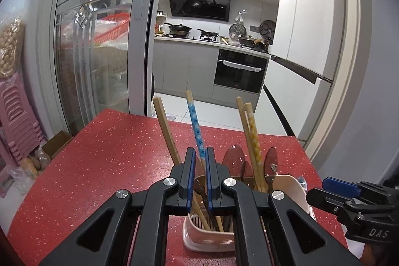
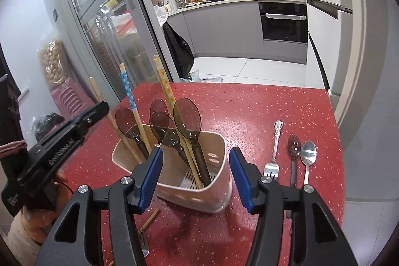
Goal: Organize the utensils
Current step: 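Withdraw both open tools toward the silver fork and wooden chopstick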
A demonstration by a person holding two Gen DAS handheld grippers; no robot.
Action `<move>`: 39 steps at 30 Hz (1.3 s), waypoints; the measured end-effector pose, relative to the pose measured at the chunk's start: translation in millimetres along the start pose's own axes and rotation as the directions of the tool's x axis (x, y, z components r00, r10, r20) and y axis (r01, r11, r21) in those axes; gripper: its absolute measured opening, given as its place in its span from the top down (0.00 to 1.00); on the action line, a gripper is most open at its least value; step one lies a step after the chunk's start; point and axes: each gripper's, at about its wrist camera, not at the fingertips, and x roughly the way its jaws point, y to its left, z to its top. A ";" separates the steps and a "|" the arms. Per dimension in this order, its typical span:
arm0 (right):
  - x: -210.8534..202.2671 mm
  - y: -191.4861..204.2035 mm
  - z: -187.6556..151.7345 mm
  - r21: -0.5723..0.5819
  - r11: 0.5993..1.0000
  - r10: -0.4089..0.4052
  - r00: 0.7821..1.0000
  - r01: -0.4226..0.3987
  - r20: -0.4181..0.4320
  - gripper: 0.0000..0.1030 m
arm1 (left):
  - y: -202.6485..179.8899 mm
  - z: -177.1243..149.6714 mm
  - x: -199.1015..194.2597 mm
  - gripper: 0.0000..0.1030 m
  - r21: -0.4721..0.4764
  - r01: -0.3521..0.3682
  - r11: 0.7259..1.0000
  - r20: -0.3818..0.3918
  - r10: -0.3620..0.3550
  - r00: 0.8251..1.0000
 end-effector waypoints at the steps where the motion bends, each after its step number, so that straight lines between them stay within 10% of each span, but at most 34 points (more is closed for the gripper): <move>1: -2.5 -1.2 -1.3 0.010 1.000 0.001 1.000 -0.001 -0.001 0.41 | 0.0 -0.1 -4.6 0.68 0.007 0.001 1.000 0.003 -0.001 1.000; 22: -21.8 22.8 -62.8 0.043 0.999 0.034 0.993 -0.030 -0.111 0.19 | 48.4 -69.7 -49.9 0.68 -0.019 -0.036 0.999 -0.166 0.033 0.986; 23: -21.2 25.1 -66.0 0.043 0.999 0.038 0.992 -0.033 -0.117 0.16 | 51.1 -74.9 -51.4 0.46 -0.021 -0.035 0.999 -0.174 0.031 0.984; 24: -20.1 27.7 -70.8 0.042 0.998 0.041 0.991 -0.036 -0.125 0.16 | 53.7 -79.8 -52.6 0.00 -0.024 -0.041 0.999 -0.187 0.036 0.982; 39: 2.0 60.6 -123.7 -0.009 1.000 0.019 0.964 -0.022 -0.267 0.14 | 89.5 -161.1 -9.4 0.00 0.016 -0.116 0.993 -0.305 0.115 0.945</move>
